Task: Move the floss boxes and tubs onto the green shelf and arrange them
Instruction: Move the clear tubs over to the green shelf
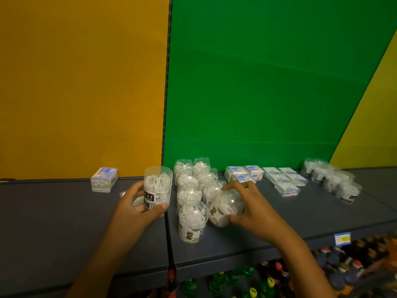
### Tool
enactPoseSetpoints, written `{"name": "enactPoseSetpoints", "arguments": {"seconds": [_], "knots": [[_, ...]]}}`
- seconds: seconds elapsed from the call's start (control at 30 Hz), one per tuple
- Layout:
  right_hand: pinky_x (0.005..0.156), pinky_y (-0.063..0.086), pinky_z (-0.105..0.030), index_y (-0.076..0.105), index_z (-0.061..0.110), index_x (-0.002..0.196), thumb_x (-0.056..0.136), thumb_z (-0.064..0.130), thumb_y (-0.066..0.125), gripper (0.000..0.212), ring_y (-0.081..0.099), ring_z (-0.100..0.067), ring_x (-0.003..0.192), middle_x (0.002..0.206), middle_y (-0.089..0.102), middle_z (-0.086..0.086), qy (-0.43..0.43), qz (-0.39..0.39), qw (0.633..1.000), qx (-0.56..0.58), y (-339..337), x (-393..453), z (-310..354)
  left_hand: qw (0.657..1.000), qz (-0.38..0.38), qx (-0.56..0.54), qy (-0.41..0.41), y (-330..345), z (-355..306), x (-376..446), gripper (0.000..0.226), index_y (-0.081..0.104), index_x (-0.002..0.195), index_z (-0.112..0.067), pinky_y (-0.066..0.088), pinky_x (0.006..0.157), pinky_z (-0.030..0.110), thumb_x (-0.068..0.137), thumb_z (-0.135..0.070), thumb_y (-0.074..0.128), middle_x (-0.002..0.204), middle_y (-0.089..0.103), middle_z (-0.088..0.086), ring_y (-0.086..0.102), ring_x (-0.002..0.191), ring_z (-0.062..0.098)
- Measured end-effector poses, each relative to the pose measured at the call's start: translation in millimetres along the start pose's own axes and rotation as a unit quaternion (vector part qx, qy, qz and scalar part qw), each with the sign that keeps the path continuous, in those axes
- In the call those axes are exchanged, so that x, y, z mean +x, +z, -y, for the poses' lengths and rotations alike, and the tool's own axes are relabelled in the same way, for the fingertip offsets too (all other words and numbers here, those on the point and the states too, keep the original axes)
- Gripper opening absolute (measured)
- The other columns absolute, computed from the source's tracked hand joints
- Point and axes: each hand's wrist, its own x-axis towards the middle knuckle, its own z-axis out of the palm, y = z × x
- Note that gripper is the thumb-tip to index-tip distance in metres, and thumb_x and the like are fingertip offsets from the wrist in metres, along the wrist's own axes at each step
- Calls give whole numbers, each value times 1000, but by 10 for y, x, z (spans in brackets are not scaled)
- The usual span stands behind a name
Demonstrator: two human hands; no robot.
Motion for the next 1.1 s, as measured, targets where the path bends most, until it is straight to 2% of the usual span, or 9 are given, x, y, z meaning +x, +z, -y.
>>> {"name": "enactPoseSetpoints", "arguments": {"seconds": [0.07, 0.13, 0.47, 0.6, 0.67, 0.77, 0.87, 1.0, 1.1], "knots": [[81, 49, -20, 47, 51, 116, 77, 10, 76, 64, 48, -16, 110, 121, 38, 8, -7, 33, 999, 14, 7, 54, -15, 1000, 6, 9, 5, 33, 29, 35, 54, 56, 121, -18, 52, 65, 11, 75, 2, 75, 114, 65, -3, 68, 89, 1], [87, 50, -25, 48, 52, 113, 74, 2, 74, 68, 47, -14, 112, 121, 39, 9, -19, 51, 998, 9, 25, 108, -25, 1000, 10, 11, 7, 72, 46, 64, 55, 56, 122, -16, 51, 64, 9, 74, 5, 75, 114, 64, -3, 67, 87, -3], [111, 38, -33, 48, 52, 118, 74, -5, 69, 75, 40, -5, 127, 125, 40, 22, -83, 114, 990, -27, 194, 263, -184, 1000, 11, 20, -7, 168, 82, 97, 59, 55, 123, -22, 59, 78, 26, 72, -2, 78, 116, 65, -5, 69, 95, 8], [113, 34, -26, 48, 52, 126, 73, -7, 67, 82, 38, -4, 131, 131, 36, 21, -98, 113, 989, -8, 180, 217, -216, 999, 3, 37, 8, 234, 6, 49, 59, 55, 125, -21, 56, 75, 18, 72, -8, 79, 117, 65, -4, 68, 96, 6], [112, 33, -23, 44, 53, 132, 77, 0, 70, 80, 37, -3, 133, 136, 35, 21, -106, 106, 989, 12, 95, 157, -219, 999, -4, 36, 15, 301, -67, -4, 59, 55, 125, -21, 53, 70, 11, 72, -9, 79, 117, 64, -6, 67, 94, 1], [111, 36, -32, 39, 49, 136, 88, 21, 68, 62, 38, -6, 134, 142, 38, 18, -105, 64, 992, 19, -116, 45, -247, 999, -15, 33, 24, 457, -174, -104, 58, 55, 124, -22, 51, 66, 9, 73, -10, 78, 118, 64, -7, 67, 93, -1], [103, 42, -33, 40, 37, 137, 95, 34, 60, 47, 43, -12, 129, 141, 41, 10, -90, -1, 995, -52, -375, -99, -354, 999, -24, 18, 29, 694, -275, -210, 57, 53, 125, -22, 53, 63, 12, 74, -8, 77, 119, 64, -7, 69, 91, 3], [95, 46, -35, 37, 31, 138, 98, 45, 50, 44, 46, -18, 125, 141, 41, 5, -58, -44, 987, -143, -757, -368, -626, 999, -30, 4, 37, 1135, -434, -363, 55, 54, 119, -26, 60, 71, 28, 73, -6, 77, 118, 66, -5, 71, 90, 12], [91, 48, -36, 37, 29, 139, 98, 53, 45, 49, 47, -20, 122, 139, 42, 3, -34, -71, 980, -185, -1031, -604, -903, 998, -27, -5, 48, 1546, -530, -474, 54, 54, 120, -18, 57, 62, 18, 74, 1, 75, 111, 65, -9, 70, 81, 2]]}}
